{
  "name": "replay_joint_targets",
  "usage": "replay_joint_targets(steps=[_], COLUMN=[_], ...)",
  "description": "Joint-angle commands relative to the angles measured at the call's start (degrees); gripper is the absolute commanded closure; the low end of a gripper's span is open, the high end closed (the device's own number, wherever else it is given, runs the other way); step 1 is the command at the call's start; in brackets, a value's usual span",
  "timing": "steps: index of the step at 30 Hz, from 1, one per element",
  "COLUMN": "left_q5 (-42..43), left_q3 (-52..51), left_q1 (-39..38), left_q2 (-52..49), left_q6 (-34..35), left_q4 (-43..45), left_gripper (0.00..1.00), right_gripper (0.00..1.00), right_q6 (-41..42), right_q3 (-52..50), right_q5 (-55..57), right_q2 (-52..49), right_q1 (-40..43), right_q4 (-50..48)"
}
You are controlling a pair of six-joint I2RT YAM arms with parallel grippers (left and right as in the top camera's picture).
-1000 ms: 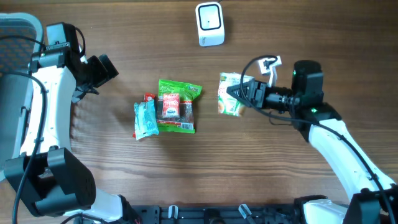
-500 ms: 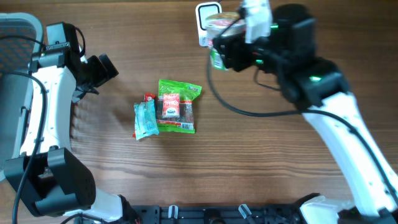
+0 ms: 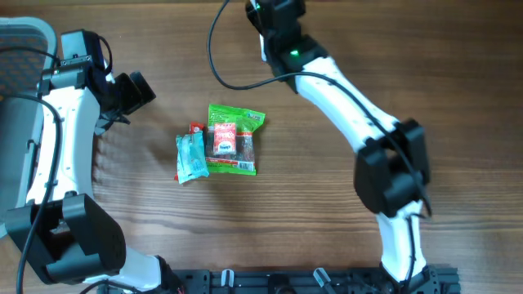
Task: Scan the item barcode
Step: 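Carry the cup noodles to the white scanner and hold it there, then place the cup noodles on the table right of the scanner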
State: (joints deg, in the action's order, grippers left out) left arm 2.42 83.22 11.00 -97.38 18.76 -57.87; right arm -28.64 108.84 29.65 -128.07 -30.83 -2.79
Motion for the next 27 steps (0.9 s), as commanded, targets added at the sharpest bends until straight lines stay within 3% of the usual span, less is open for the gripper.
replay_joint_targets(steps=[1,3,6,8,12,15,18,19,21,24,27], left_q5=[-0.37,-0.37,-0.37,-0.37,-0.37,-0.37,-0.37,-0.37,-0.37,-0.37,-0.37], left_q3=[0.39,0.39,0.39,0.39,0.39,0.39,0.39,0.39,0.39,0.39,0.39], left_q1=[0.04,0.04,0.04,0.04,0.04,0.04,0.04,0.04,0.04,0.04,0.04], left_q2=[0.31,0.31,0.31,0.31,0.31,0.31,0.31,0.31,0.31,0.31,0.31], left_q6=[-0.28,-0.28,-0.28,-0.28,-0.28,-0.28,-0.28,-0.28,-0.28,-0.28,-0.26], left_q4=[0.02,0.02,0.02,0.02,0.02,0.02,0.02,0.02,0.02,0.02,0.02], left_gripper=[0.00,0.00,0.00,0.00,0.00,0.00,0.00,0.00,0.00,0.00,0.00], right_gripper=[0.42,0.41,0.41,0.41,0.34,0.35,0.36,0.43,0.47,0.46,0.46], right_q6=[-16.09,-18.27,-9.75,-9.55,-5.62,3.56,17.07,21.35,25.31,25.64,25.81], right_q3=[0.55,0.55,0.66,0.68,0.66,0.66,0.66,0.66,0.63,-4.92,-18.36], right_q5=[5.07,5.07,12.33,15.69,15.69,12.50,0.83,-3.69,-12.35,-21.59,-23.32], right_q2=[-6.60,-9.01,-8.98,-7.74,0.00,10.49,19.54,21.90,23.30,22.08,21.97], right_q1=[0.09,0.20,0.39,0.39,0.42,0.87,4.87,7.43,14.16,24.15,30.67], right_q4=[-8.87,-11.78,-11.34,-10.84,-3.15,12.13,32.85,40.15,52.96,63.39,62.31])
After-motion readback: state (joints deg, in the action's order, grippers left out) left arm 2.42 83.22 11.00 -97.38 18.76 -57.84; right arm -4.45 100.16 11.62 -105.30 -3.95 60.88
